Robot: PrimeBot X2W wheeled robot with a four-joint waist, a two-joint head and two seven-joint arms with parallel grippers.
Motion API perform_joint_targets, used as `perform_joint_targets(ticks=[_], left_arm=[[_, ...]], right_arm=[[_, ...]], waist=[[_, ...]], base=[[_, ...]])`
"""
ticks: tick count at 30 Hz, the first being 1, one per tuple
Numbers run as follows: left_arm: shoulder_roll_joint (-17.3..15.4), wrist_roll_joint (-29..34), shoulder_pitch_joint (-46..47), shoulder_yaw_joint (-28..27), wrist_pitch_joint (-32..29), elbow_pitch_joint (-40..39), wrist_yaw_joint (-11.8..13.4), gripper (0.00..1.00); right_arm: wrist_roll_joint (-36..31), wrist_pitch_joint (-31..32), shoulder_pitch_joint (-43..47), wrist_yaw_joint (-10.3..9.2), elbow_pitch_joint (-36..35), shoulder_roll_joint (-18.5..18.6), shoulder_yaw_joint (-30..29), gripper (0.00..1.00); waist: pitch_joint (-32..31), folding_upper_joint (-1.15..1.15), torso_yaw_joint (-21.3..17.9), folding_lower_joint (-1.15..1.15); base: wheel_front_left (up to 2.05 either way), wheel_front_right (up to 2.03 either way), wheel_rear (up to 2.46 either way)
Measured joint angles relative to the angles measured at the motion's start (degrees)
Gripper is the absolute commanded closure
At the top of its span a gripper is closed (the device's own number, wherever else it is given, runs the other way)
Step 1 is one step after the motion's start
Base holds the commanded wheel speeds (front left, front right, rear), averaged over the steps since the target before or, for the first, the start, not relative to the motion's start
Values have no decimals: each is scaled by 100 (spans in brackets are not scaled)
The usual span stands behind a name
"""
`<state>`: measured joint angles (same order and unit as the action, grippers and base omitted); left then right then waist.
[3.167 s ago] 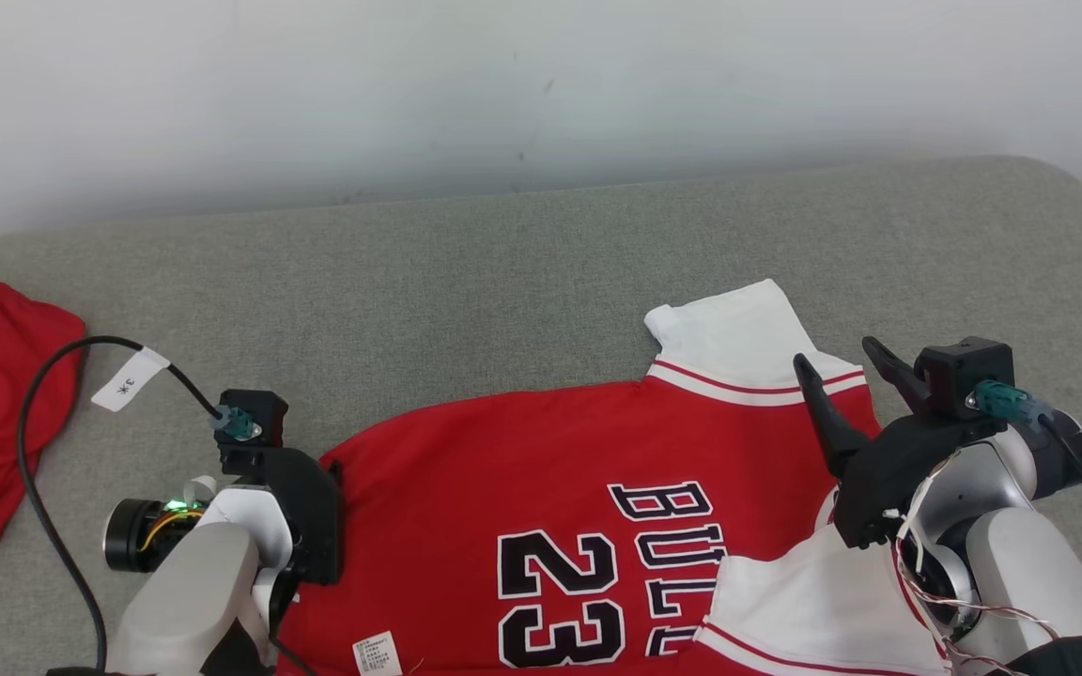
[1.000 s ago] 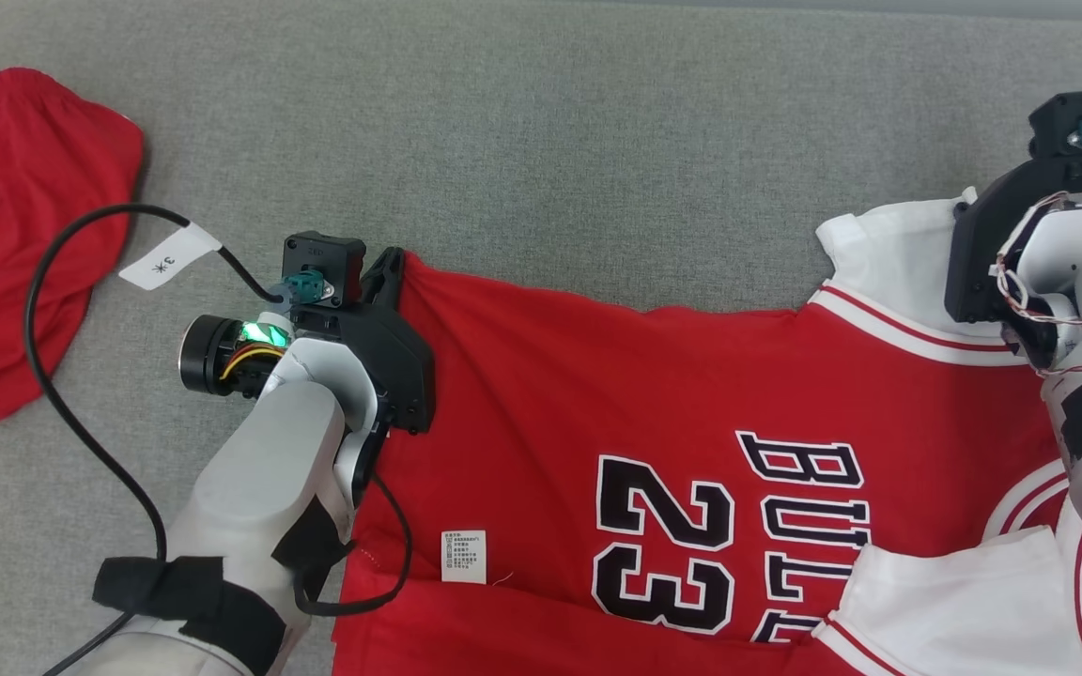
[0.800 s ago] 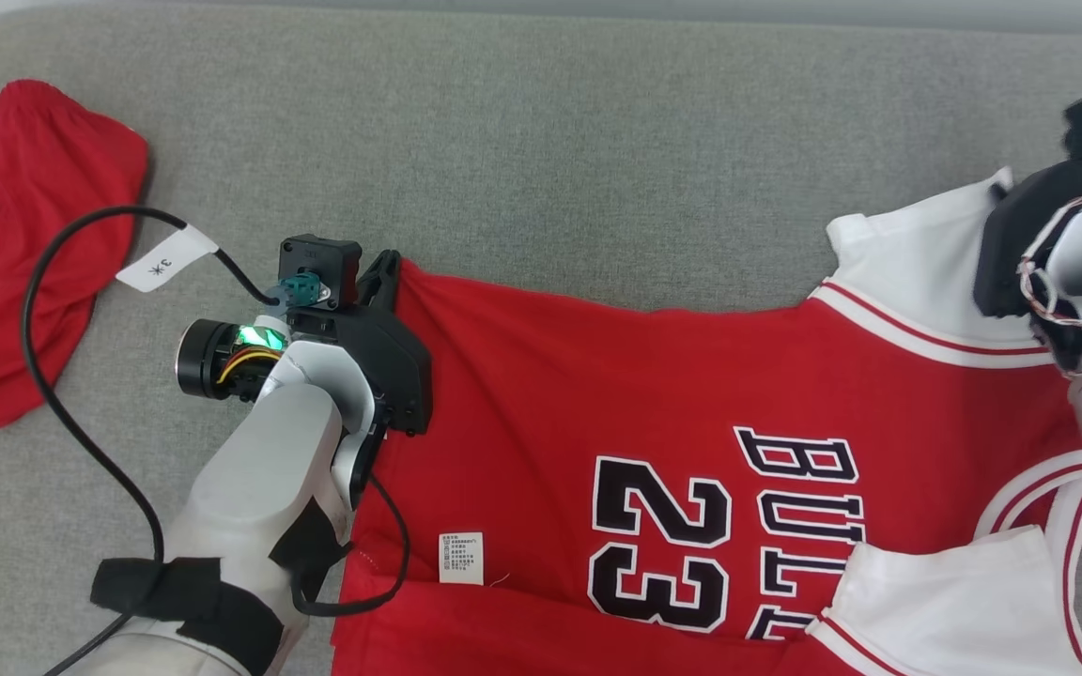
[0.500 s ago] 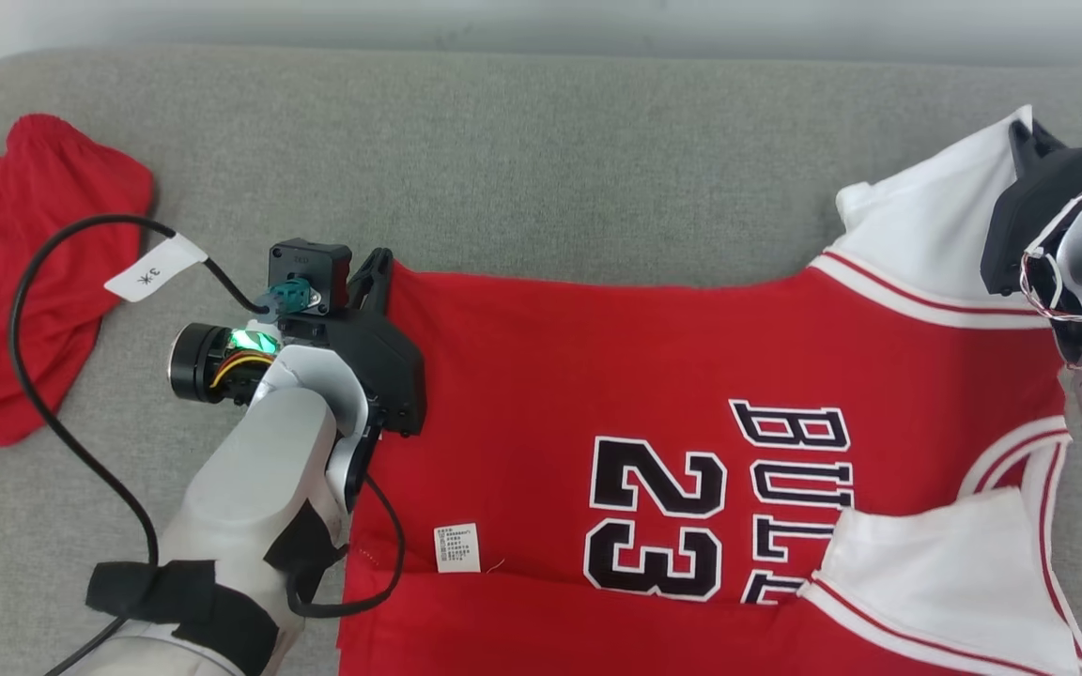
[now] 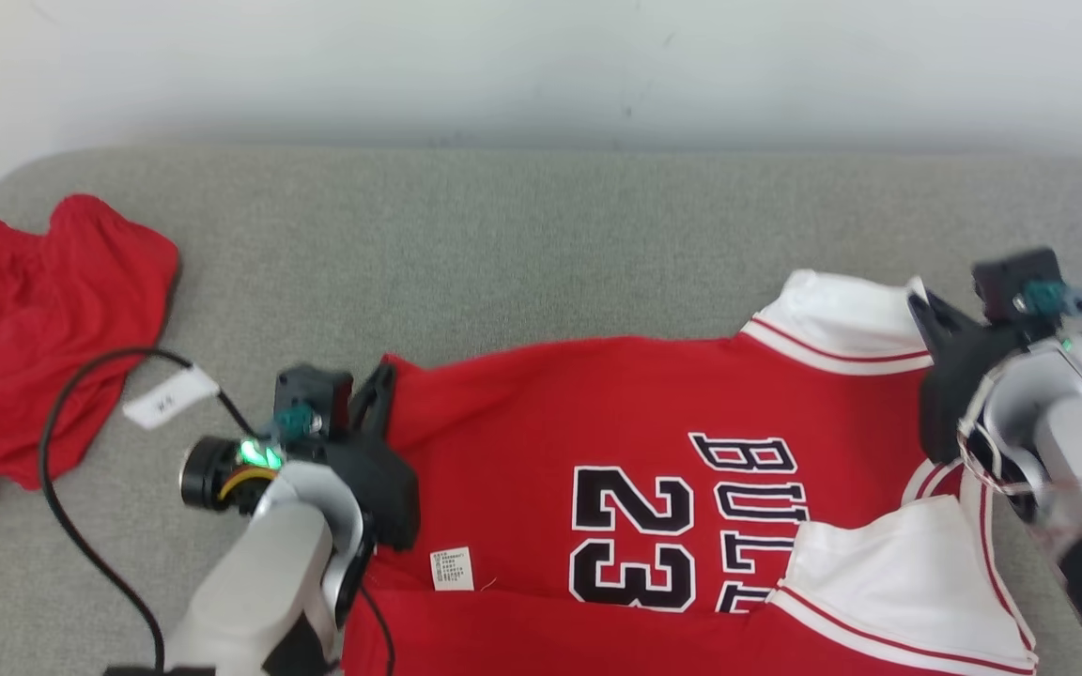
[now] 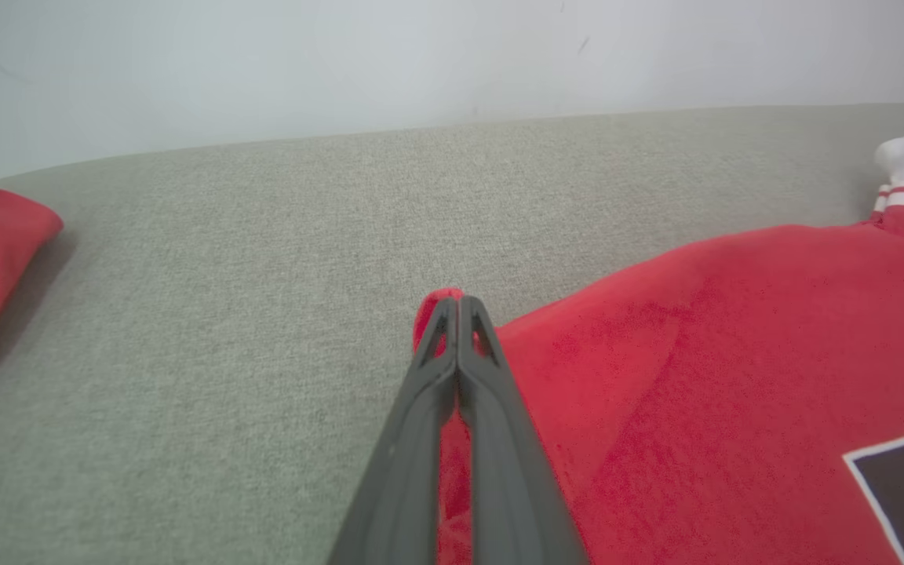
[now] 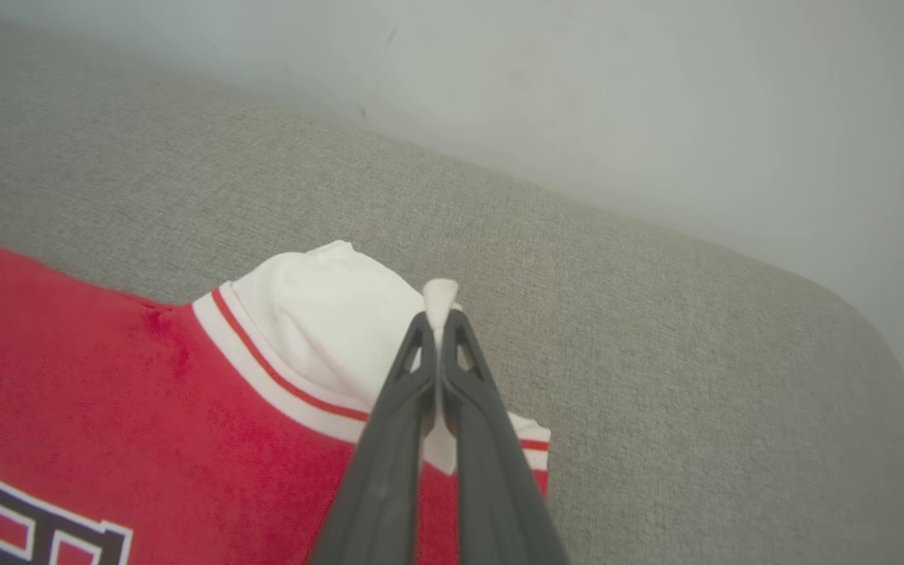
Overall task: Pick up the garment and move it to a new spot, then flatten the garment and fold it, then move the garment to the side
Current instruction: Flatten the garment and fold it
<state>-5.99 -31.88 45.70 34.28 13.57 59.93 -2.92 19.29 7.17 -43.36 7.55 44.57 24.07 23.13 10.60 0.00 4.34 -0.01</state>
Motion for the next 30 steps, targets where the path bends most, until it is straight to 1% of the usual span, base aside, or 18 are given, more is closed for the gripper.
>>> perform_joint_targets(ticks=[2, 3, 4, 5, 6, 10, 14, 18, 22, 30], left_arm=[[-36, 0, -254, 31, 43, -126, -36, 100], [-53, -9, -366, 49, 48, -197, -116, 100], [-71, -26, -482, 59, 53, -263, -137, 100], [-169, -32, -694, 85, 56, -344, -165, 100], [-169, -32, -694, 85, 56, -344, -165, 100], [-339, -48, -1014, 100, 68, -419, -163, 100], [-416, -82, -1200, 109, 41, -487, -116, 100], [-470, -100, -1317, 114, 24, -526, -78, 100], [-475, -210, -1435, 107, -10, -546, -58, 100], [-510, -341, -1632, 47, -74, -612, 48, 100]], right_arm=[[361, 141, 354, 0, -445, 323, 227, 100], [544, 210, 534, 0, -688, 475, 335, 100], [703, 270, 720, 0, -932, 616, 407, 100], [985, 359, 1053, 0, -1412, 894, 476, 100], [985, 359, 1053, 0, -1412, 894, 476, 100], [1426, 676, 1696, 0, -2404, 1370, 524, 100], [1612, 1111, 2281, 0, -3121, 1723, 455, 100], [1724, 1436, 2742, 0, -3655, 1823, 363, 100], [1749, 1658, 3050, 0, -3975, 1860, 215, 100], [1594, 1946, 3372, 0, -4197, 1793, 134, 100]], waist=[[-139, 0, -10, 0], [-208, 0, -14, -1], [-277, 0, -18, -1], [-412, 0, -28, 0], [-412, 0, -28, 0], [-675, -1, -65, -1], [-889, -1, -138, -1], [-994, -1, -268, -1], [-1036, -1, -358, -1], [-1061, -1, -346, 1]], base=[[0, 0, 0], [0, 0, 0], [0, 0, 0], [0, 0, 0], [0, 0, 0], [0, 0, 0], [0, 0, 0], [0, 0, 0], [0, 0, 0], [0, 0, 0]])
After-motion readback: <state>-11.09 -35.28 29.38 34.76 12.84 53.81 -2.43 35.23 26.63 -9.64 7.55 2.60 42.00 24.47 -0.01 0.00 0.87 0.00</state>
